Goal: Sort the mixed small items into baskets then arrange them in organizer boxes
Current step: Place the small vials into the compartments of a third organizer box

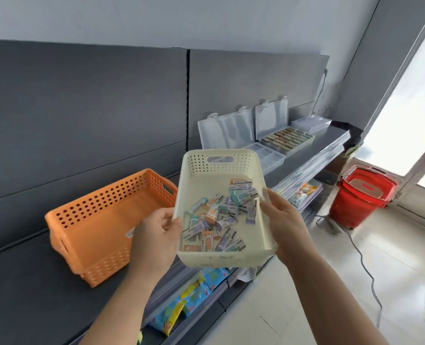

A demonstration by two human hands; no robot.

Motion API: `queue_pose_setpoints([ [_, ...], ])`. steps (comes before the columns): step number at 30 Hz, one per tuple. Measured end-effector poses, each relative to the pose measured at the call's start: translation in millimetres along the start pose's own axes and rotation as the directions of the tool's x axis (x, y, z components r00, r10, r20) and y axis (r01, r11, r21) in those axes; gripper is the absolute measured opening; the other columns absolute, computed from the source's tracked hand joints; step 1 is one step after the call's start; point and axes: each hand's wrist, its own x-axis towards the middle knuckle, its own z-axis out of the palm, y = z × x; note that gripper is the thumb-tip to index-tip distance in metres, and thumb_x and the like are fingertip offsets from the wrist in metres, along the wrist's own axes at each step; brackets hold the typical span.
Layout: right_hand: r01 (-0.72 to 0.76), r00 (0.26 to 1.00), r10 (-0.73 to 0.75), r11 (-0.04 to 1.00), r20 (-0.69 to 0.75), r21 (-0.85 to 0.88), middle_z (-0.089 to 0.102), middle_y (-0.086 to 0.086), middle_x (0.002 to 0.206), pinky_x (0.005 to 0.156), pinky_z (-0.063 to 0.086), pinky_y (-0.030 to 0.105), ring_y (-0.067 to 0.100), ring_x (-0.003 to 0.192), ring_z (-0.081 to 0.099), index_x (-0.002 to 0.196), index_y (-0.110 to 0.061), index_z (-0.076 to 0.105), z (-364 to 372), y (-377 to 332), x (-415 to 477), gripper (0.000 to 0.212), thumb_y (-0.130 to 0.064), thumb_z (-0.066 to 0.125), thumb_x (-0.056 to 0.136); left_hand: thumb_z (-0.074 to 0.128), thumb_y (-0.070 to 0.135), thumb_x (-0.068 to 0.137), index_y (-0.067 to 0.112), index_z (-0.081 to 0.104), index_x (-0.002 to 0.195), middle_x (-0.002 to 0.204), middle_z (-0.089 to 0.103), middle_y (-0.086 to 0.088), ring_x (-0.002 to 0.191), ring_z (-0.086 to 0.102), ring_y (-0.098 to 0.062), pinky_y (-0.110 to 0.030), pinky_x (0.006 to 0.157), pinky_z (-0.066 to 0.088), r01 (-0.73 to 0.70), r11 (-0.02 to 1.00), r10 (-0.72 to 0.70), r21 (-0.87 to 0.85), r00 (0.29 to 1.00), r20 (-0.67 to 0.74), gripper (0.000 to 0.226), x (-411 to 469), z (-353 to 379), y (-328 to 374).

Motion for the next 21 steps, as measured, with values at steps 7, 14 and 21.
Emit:
queue_pose_setpoints([
  [7,-0.069,0.997,0.071,0.993,0.026,-0.093,0.072,-0.002,0.107,0.072,0.058,0.037,0.019,0.093,0.070,0.120,-0.025,0.064,-14,2,119,0.031,-0.011,0.049,0.097,0.067,0.016,0.086,0.017,0.069,0.090,0.075,0.061,0.020,0.073,0.056,0.010,-0.003,0.052,0.043,0.039,0.990,-0.036,0.132,0.999,-0.027,0.005,90,59,-7],
  [14,-0.141,0.971,0.164,0.980,0.171,-0.139,0.071,-0.005,0.100,0.050,0.052,0.021,0.011,0.078,0.070,0.106,-0.033,0.063,-10,5,213,0.028,-0.010,0.049,0.097,0.071,0.014,0.078,0.019,0.066,0.078,0.070,0.067,0.011,0.064,0.062,-0.003,-0.019,0.051,0.046,0.226,0.945,-0.204,0.238,0.972,-0.114,0.007,154,93,-13],
  [21,-0.143,0.885,0.226,0.964,0.407,-0.223,0.073,-0.008,0.088,0.054,0.054,0.022,0.011,0.075,0.071,0.099,-0.031,0.068,5,34,282,0.030,-0.007,0.051,0.095,0.072,0.013,0.079,0.019,0.063,0.073,0.062,0.064,0.007,0.056,0.060,-0.008,-0.021,0.046,0.044,0.385,0.872,-0.290,0.303,0.904,-0.315,0.012,171,117,-26],
])
